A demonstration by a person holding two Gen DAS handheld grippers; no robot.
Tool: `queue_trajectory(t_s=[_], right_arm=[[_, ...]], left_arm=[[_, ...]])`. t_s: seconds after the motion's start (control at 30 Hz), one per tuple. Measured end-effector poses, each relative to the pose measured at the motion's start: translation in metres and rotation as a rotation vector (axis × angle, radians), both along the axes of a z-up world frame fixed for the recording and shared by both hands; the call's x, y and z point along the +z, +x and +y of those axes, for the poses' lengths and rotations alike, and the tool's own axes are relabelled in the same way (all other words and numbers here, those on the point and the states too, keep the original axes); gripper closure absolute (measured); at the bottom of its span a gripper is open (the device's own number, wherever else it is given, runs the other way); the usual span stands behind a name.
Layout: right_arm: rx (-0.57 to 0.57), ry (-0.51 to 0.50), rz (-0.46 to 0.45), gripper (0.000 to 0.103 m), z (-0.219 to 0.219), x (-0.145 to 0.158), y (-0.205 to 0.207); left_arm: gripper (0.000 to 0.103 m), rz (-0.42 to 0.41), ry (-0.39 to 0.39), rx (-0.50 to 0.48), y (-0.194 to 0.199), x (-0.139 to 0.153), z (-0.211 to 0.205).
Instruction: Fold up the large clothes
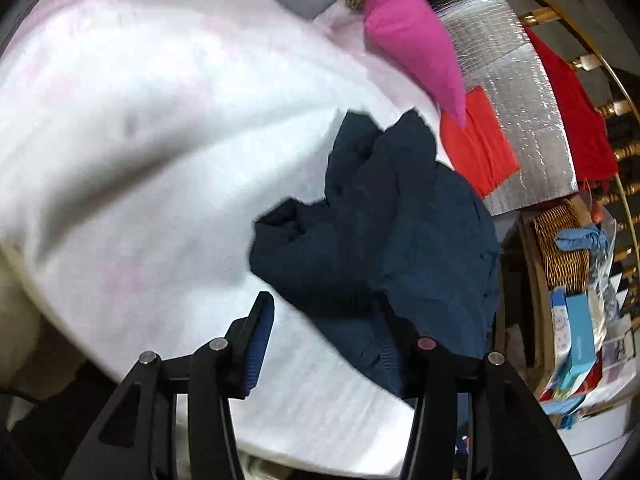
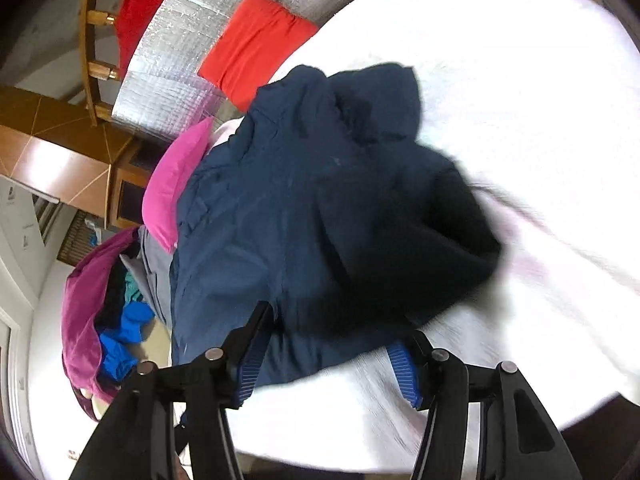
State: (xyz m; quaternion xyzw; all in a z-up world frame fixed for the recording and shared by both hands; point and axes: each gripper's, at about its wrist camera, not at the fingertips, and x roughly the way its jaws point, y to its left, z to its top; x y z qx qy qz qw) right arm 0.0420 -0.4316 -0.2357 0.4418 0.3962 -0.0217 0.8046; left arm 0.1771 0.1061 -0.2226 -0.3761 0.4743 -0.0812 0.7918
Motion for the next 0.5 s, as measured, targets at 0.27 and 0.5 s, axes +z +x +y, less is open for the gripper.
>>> queue_trajectory(t_s=[0.27,0.5], right_arm=[[0.04,-0.165,-0.071,0.05,-0.006,0.039,0.0],[0.023,-0.284,-0.05,0.053,-0.002,0.025,0.048]], left_arm=[[0.043,-0.144,0.197,0.044,0.006,0.039,-0.008],[0.043,-0.058,0.38,0.052,0.051,0.006,-0.041]])
